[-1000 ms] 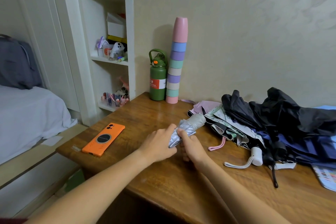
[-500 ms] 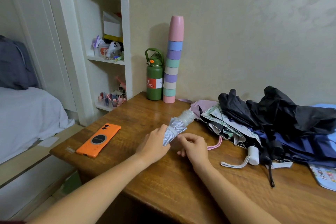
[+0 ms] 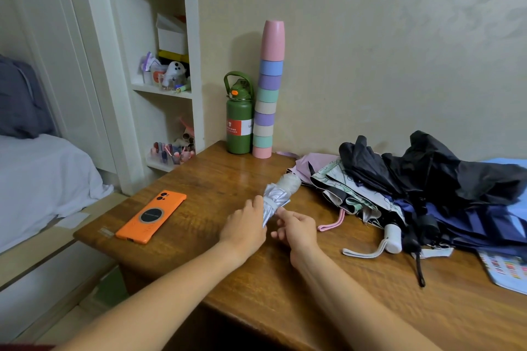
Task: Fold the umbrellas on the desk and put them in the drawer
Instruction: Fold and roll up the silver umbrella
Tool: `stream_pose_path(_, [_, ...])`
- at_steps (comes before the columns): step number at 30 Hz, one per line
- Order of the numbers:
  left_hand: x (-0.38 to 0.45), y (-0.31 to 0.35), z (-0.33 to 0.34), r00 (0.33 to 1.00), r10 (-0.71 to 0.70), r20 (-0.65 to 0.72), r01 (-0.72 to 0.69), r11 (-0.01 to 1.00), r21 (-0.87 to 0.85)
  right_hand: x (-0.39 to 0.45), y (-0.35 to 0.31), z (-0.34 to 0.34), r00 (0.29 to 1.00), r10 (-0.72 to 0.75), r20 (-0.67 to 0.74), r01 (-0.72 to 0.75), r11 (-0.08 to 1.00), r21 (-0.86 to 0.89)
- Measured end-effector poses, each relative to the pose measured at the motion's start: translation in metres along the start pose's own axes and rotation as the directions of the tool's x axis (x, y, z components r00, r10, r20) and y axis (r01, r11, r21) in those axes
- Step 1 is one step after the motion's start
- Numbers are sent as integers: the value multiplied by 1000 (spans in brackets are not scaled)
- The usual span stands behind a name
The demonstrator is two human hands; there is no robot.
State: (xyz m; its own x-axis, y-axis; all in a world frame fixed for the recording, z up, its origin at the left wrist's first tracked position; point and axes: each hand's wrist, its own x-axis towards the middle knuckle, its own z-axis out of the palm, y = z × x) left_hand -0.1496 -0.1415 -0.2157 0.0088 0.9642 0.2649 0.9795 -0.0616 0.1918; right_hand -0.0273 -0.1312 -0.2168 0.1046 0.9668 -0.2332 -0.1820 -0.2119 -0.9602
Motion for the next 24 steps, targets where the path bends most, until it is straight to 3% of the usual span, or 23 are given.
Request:
stream_pose_path(7, [-9,6,10,996,51,-79,-34,979,203,-5,-9,8,993,97,61,-95,995,-30])
stream_pose_path(11, [-19,15,11,991,102,-82,-89,985,150,0,-11,8,997,77,30,-76,997,-33])
stream_pose_path(20, [-35,18,16,941,177,-288,-174,984,34,6,-12,6,994,113,-8,-112,990,91])
stream_pose_path(22, [-33,16,4,976,68,-208,-95,988,-122,5,-13,4,995,99,-24,-96,990,105])
stream_pose_path(24, [-25,9,-6,998,-53,-15,47,961,-274,6,-12,1,996,86,-35,-81,988,135])
